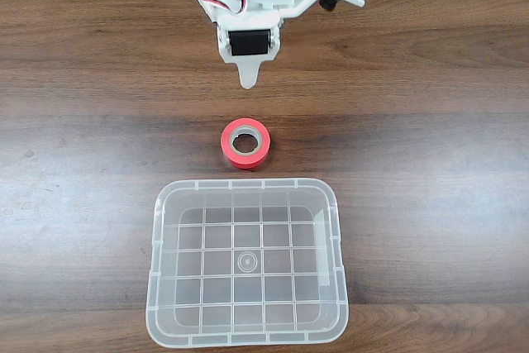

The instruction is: Grab the tape and place it in the box.

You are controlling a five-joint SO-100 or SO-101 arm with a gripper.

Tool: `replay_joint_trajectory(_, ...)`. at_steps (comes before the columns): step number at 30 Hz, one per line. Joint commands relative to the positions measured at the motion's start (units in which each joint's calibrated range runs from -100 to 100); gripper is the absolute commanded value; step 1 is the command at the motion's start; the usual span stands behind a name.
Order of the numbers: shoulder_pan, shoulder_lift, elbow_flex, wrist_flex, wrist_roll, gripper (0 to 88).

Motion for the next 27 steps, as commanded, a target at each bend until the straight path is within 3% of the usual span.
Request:
replay_joint_trajectory(1, 1.34, 5.94, 0.21, -6.97, 0.07, 1.2)
replay_joint_trajectory(9, 5.15, 10.28, 11.16, -19.98, 3.02, 1.2)
replay_joint_trajectory(18, 4.42, 11.33, 12.21, -21.86, 3.66, 3.0)
replay_joint_trajectory(23, 4.34, 11.41, 13.44, -21.86, 3.92, 18.2)
replay_joint_trajectory(27, 3.83, 11.41, 15.19, -21.86, 5.08, 21.0)
